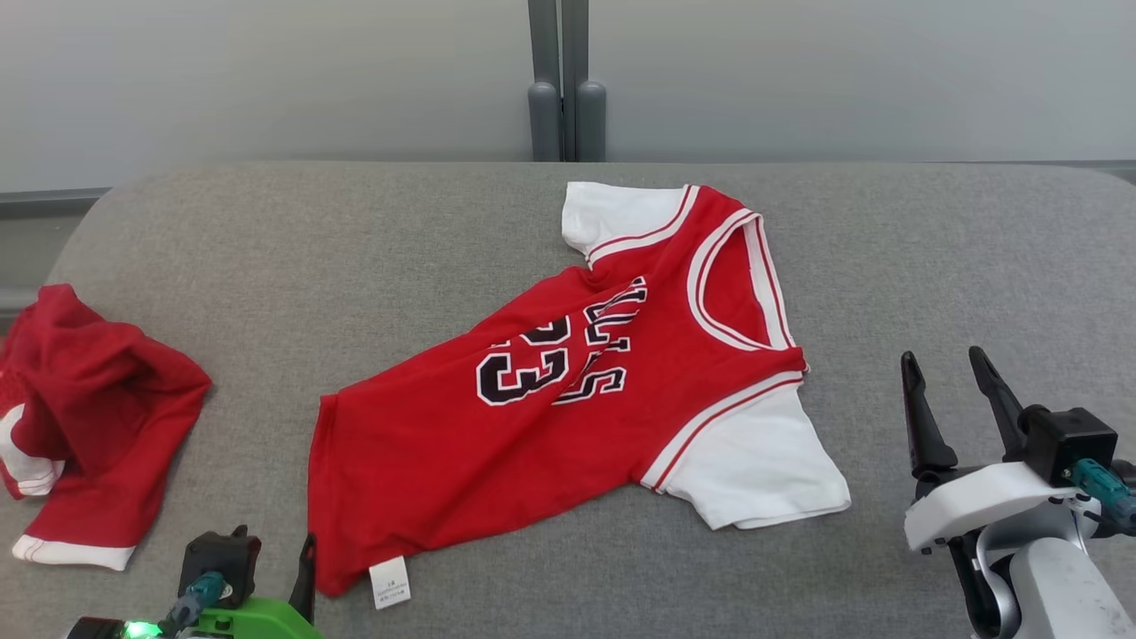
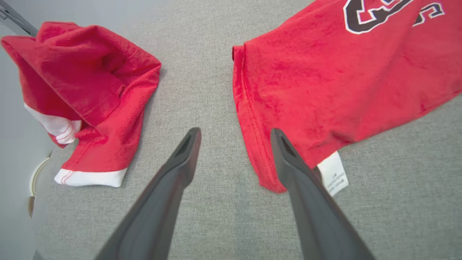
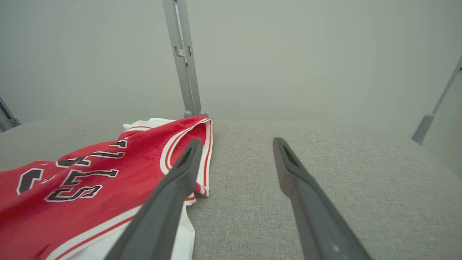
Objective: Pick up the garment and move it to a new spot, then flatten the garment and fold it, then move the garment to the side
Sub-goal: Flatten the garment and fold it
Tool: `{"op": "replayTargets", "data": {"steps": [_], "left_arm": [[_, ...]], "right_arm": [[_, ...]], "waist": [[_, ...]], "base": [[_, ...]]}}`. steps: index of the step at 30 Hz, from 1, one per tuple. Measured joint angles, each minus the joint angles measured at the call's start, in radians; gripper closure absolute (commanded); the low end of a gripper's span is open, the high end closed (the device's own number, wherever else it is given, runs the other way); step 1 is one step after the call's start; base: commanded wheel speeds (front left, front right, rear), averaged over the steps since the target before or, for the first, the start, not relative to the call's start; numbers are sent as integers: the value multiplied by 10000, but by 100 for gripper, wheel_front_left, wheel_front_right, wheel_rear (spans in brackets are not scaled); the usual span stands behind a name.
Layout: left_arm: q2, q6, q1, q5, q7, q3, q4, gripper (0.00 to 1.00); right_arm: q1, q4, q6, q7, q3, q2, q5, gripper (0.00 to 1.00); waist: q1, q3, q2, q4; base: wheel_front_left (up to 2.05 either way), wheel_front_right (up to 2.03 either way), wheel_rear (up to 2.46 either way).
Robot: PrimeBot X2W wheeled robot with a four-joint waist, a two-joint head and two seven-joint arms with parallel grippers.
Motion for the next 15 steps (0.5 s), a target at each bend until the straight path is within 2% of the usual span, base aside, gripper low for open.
{"op": "replayTargets", "data": {"steps": [4,7,11,15], "left_arm": [[-104,176,509,-625,-451,546,-332,0],[-472,153,702,-1108,-968,909,-476,0],[-1183,-224,850,-1948,-1618,1419,-10,0],[-1793,-750,903,-2642,-1655,1521,941,0]], "right_arm": [[105,-8,0,0,19,36,-10,0],[153,-15,0,0,50,23,-8,0],[151,4,0,0,127,13,10,0],[151,35,0,0,215,63,21,0]], "waist": [[0,-173,0,57],[0,-221,0,66],[0,-253,0,0],[0,-313,0,-69]], "base": [[0,0,0],[0,0,0],[0,0,0],[0,0,0]]}}
